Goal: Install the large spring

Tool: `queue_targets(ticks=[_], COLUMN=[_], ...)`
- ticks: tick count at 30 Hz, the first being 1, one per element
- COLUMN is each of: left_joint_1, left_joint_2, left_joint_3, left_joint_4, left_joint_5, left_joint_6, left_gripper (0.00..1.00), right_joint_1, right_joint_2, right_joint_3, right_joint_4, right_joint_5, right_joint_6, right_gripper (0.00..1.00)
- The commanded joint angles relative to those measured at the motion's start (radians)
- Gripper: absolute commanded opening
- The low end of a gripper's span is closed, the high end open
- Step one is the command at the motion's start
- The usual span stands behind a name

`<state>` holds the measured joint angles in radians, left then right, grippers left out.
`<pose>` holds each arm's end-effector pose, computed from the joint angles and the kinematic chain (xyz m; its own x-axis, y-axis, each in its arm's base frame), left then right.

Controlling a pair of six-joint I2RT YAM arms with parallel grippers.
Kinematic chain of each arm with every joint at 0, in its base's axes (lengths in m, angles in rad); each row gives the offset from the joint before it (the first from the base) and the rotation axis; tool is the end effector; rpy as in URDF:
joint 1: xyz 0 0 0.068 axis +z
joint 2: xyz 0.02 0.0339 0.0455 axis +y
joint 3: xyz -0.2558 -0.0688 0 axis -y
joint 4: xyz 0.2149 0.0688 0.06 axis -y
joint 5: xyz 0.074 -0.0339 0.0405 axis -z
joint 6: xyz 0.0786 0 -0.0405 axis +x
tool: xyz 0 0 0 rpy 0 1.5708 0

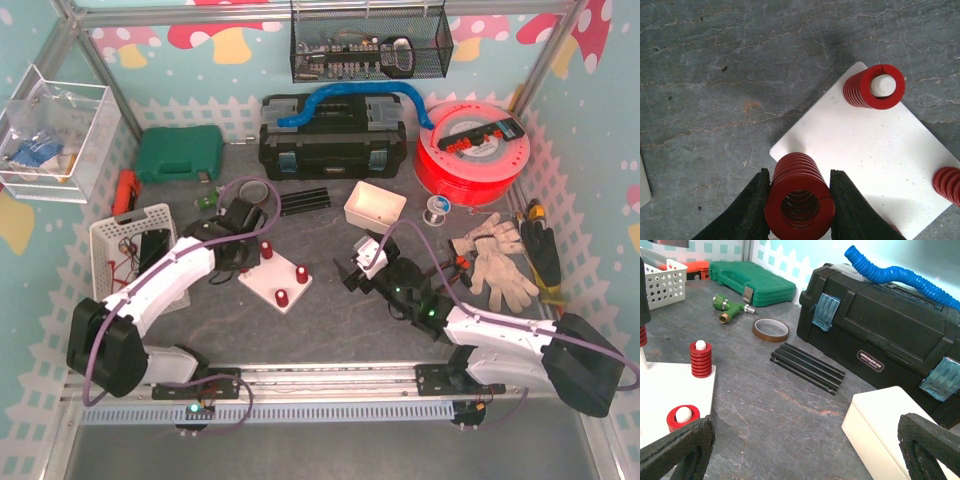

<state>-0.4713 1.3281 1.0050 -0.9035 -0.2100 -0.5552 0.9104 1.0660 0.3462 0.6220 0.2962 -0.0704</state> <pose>0.2144 -0.0909 0.2084 -0.9138 -0.1130 -0.3902 -0.1180 0.9930 -0.0111 0.1690 0.1801 0.2263 -0.0192 -0.1343 -0.9908 -0.5799 0.8087 -0.0984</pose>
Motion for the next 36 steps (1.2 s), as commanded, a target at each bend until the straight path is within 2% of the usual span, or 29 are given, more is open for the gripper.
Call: queue_targets(ticks=[1, 15, 20, 24, 27, 28, 33, 36], left_joint_1=[0.005, 0.013, 0.041, 0.069, 0.077, 0.077, 0.08, 0.08], left_joint_2=[0.03, 0.047, -0.039, -0.167, -0.267, -0.301, -0.403, -0.389], left_joint_3=[-0.01, -0.039, -0.039, -0.049, -0.133, -0.178, -0.393, -0.548], left_joint_4=[0.015, 0.076, 0.145, 0.351, 0.592, 0.687, 1.092, 1.381], left_joint_5=[0.008, 0.048, 0.047, 0.028, 0.009, 0.007, -0.043, -0.073], left_joint_6=[-0.017, -0.01, -0.003, 0.053, 0.145, 0.181, 0.321, 0.401], left_gripper=[0.18, 0.52, 0.61, 0.76, 0.96, 0.99, 0.99, 0.99], right_joint_1=[-0.003, -0.004, -0.008, -0.048, -0.101, -0.13, -0.35, -0.44], right_joint_2=[-0.019, -0.058, -0.083, -0.078, -0.046, -0.034, 0.015, 0.057], right_joint_3=[-0.014, 0.004, 0.098, 0.156, 0.181, 0.187, 0.165, 0.108], right_joint_4=[0.023, -0.01, -0.094, -0.093, -0.08, -0.078, -0.09, -0.04], right_joint_5=[-0.006, 0.006, 0.121, 0.257, 0.369, 0.399, 0.353, 0.307], right_joint_6=[-0.002, 0.004, 0.086, 0.14, 0.148, 0.15, 0.235, 0.209], right_gripper=[0.99, 0.99, 0.99, 0.99, 0.99, 0.99, 0.99, 0.99])
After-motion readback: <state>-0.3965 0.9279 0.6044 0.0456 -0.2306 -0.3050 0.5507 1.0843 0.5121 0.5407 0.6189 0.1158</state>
